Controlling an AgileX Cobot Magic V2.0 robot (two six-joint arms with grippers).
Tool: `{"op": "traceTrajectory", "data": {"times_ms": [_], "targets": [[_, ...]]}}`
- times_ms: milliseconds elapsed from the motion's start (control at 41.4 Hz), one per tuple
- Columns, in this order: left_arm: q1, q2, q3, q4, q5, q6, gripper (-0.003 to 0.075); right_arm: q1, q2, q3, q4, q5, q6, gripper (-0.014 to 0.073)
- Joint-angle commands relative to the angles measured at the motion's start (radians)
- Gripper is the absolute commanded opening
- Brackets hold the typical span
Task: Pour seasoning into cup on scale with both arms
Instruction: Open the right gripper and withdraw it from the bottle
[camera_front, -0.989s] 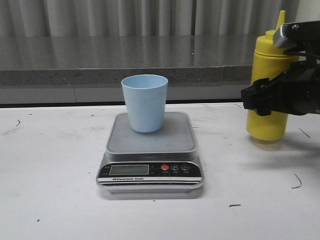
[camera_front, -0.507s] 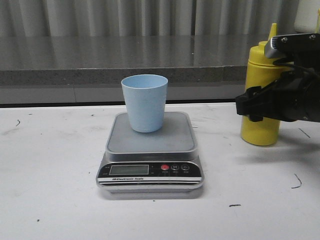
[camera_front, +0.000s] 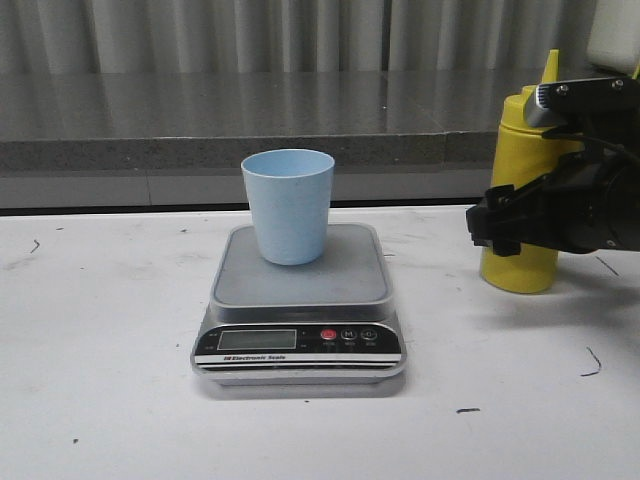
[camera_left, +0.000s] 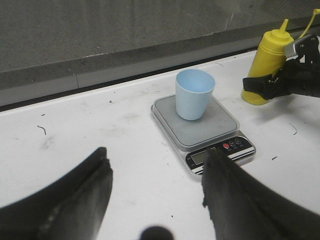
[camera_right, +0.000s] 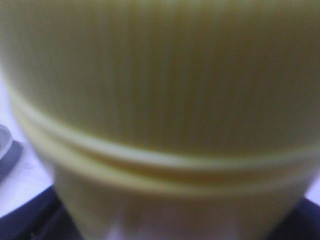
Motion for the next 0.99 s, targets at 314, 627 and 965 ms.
{"op": "traceTrajectory", "data": {"times_ms": [314, 627, 965], "targets": [[0.003, 0.009, -0.024, -0.003, -0.071, -0.008, 0.04, -0.006, -0.174, -0.02, 0.002, 0.248, 0.011, 0.0604], [0.003, 0.009, -0.024, -0.003, -0.071, -0.008, 0.04, -0.006, -0.34, -0.025, 0.002, 0.728, 0.069, 0.0604], [0.003, 0.009, -0.024, -0.003, -0.071, -0.008, 0.04, -0.006, -0.494, -0.159, 0.03, 1.461, 0.064, 0.0604]]}}
